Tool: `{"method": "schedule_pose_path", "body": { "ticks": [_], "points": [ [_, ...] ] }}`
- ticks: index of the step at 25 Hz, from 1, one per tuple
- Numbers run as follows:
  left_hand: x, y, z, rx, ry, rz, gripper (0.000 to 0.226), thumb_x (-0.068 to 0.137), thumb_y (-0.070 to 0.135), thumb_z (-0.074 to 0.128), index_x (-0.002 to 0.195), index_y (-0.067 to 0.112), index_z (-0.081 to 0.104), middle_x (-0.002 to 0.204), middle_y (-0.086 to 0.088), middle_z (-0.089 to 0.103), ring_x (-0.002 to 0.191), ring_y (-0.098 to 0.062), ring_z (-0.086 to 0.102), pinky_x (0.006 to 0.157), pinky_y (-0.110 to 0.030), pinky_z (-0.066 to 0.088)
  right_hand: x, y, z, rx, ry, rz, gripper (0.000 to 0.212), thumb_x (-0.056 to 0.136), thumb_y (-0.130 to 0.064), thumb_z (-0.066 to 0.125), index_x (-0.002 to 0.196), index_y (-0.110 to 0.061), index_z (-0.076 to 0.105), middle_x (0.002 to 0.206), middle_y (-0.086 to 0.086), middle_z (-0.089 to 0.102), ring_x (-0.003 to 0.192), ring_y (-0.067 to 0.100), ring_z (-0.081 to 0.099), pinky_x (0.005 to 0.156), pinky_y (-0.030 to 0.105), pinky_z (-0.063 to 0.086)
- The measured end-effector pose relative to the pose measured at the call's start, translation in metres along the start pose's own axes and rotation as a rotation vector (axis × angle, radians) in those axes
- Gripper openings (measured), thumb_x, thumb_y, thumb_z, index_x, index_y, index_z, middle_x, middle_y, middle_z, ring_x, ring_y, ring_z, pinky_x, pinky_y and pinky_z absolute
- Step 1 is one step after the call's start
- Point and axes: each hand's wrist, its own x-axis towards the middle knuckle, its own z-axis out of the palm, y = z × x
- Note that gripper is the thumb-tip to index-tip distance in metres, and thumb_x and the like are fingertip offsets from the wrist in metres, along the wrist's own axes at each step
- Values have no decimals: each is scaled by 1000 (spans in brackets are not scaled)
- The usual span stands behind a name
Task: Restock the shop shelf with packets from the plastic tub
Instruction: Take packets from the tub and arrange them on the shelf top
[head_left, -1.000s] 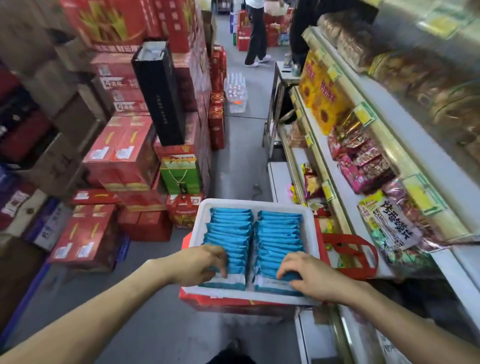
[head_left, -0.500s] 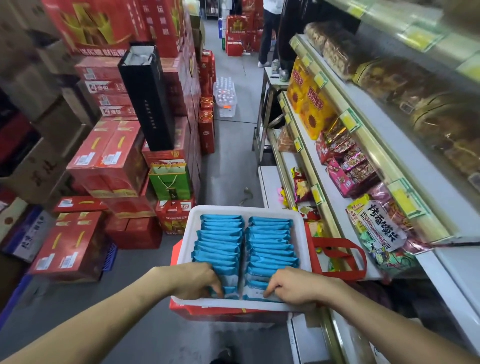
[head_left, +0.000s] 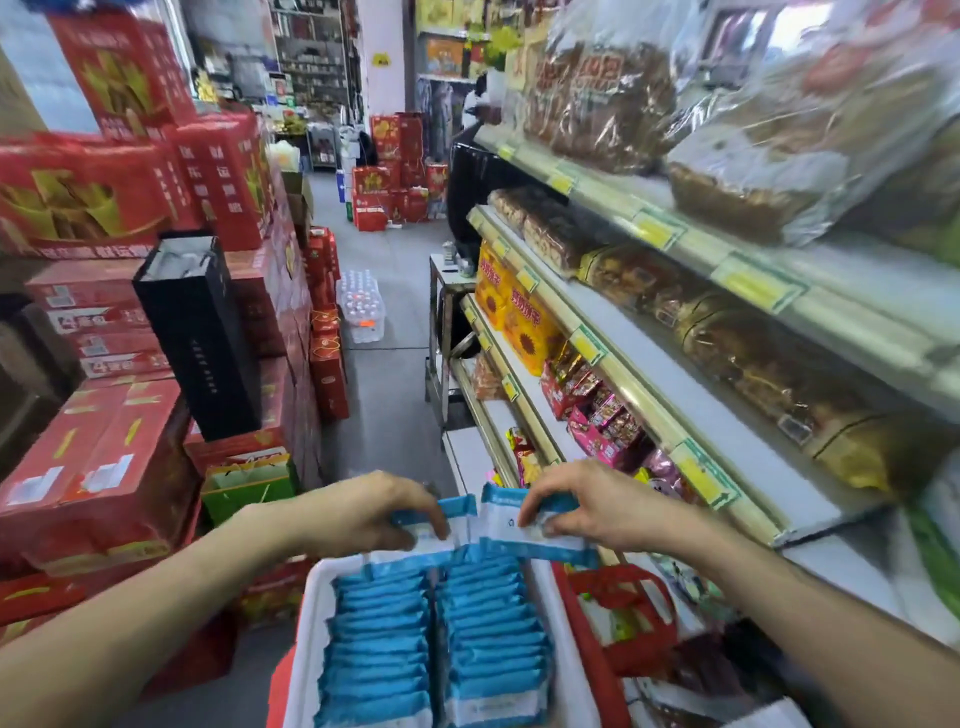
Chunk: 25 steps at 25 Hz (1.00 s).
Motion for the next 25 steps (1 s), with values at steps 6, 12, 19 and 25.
{"method": "schedule_pose_path", "body": {
  "ticks": [6, 12, 19, 25],
  "points": [
    [89, 90, -187, 27, 116, 275, 32, 92, 23, 77, 116, 45, 75, 113, 22, 71, 99, -5, 66, 84, -23, 50, -64, -50, -185, -166, 306, -21, 30, 86, -14, 80, 105, -37, 80, 109, -14, 72, 101, 10, 66, 95, 41, 52],
    [196, 254, -251, -25, 98, 614, 26, 97, 15, 71, 110, 36, 80, 112, 17, 74, 101, -5, 68, 84, -24, 51, -230, -59, -291, -353, 485, 143, 30, 89, -13, 77, 107, -36, 80, 102, -11, 74, 92, 14, 65, 84, 37, 50],
    [299, 454, -194, -25, -17, 873, 26, 97, 7, 68, 113, 23, 79, 117, 11, 76, 109, -5, 69, 96, -20, 51, -427, -12, -297, -300, 624, 412, 30, 89, -5, 76, 107, -28, 81, 97, -20, 75, 85, 1, 65, 75, 17, 46],
    [351, 553, -166, 25, -21, 949, 31, 97, 8, 69, 110, 33, 80, 122, 16, 73, 115, -9, 67, 104, -42, 53, -576, 34, -305, -309, 757, 559, 32, 90, -6, 75, 103, -35, 78, 103, -8, 72, 93, 13, 65, 84, 29, 52]
  ]
}}
